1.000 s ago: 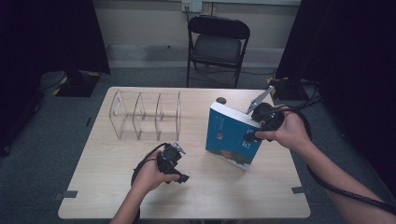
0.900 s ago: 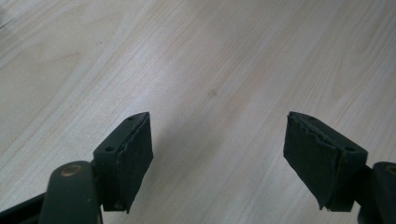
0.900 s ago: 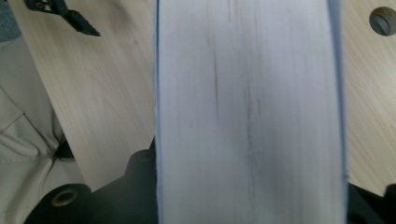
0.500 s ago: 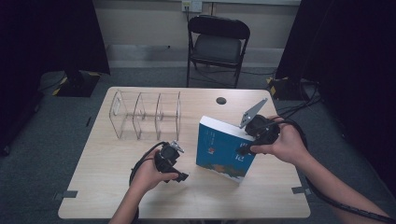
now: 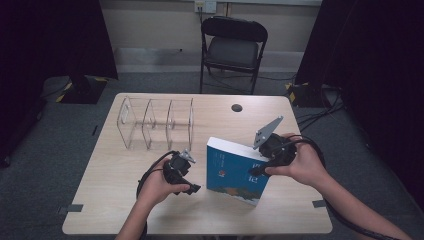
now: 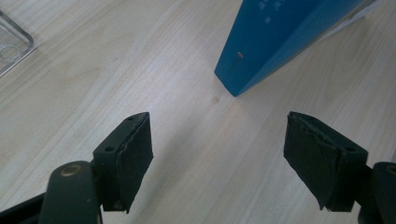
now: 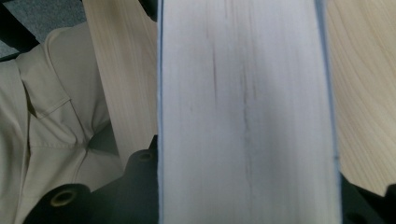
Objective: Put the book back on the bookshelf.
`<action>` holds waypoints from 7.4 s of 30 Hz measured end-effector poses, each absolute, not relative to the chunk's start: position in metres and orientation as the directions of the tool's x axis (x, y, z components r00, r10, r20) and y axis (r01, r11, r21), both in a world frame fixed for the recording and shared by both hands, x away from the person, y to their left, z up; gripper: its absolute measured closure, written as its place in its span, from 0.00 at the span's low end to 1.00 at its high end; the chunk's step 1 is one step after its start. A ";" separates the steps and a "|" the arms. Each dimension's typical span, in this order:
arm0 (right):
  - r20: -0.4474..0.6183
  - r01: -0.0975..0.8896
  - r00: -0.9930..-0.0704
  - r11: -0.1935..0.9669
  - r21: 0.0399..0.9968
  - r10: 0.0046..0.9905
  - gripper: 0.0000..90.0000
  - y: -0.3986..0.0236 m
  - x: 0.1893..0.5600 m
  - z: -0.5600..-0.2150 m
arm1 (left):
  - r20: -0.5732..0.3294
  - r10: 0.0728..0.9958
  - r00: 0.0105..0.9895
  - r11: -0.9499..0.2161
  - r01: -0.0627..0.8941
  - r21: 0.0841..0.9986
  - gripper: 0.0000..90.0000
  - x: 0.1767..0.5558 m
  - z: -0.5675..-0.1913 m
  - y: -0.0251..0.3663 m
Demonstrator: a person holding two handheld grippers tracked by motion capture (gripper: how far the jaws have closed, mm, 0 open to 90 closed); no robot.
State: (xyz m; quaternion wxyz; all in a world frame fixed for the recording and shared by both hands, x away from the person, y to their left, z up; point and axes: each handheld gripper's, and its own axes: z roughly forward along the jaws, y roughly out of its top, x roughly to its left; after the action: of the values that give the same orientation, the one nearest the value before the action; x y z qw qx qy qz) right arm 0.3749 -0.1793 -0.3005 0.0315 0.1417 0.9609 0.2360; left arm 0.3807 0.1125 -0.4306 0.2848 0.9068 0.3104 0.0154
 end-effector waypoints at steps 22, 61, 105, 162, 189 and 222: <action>-0.023 0.214 -0.967 0.856 0.471 0.254 0.65 -0.183 0.374 -0.303 | -0.135 0.547 0.826 -0.667 0.527 0.526 0.28 0.380 -0.427 0.110; 0.046 0.275 -0.955 0.817 0.506 0.293 0.41 -0.201 0.379 -0.309 | -0.095 0.468 0.879 -0.715 0.440 0.543 0.29 0.390 -0.367 0.088; 0.059 0.293 -0.950 0.808 0.511 0.306 0.37 -0.215 0.379 -0.327 | -0.036 0.361 0.932 -0.775 0.321 0.544 0.32 0.400 -0.303 0.049; 0.079 0.345 -0.927 0.753 0.561 0.365 0.38 -0.234 0.389 -0.346 | -0.056 0.266 0.962 -0.865 0.264 0.427 0.45 0.394 -0.297 0.012; 0.091 0.346 -0.928 0.747 0.567 0.361 0.38 -0.236 0.390 -0.347 | 0.009 0.209 0.978 -0.901 0.189 0.390 0.46 0.396 -0.301 0.001; 0.152 0.420 -0.894 0.668 0.614 0.422 0.29 -0.276 0.382 -0.389 | -0.072 0.268 0.961 -0.900 0.276 0.337 0.67 0.392 -0.300 0.001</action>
State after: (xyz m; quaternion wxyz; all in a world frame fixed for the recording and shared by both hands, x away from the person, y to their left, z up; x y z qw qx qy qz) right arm 0.3824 -0.2760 -0.3887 0.0013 0.2304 0.9133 0.3360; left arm 0.3922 0.0008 -0.3001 0.1745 0.9746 0.1396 -0.0120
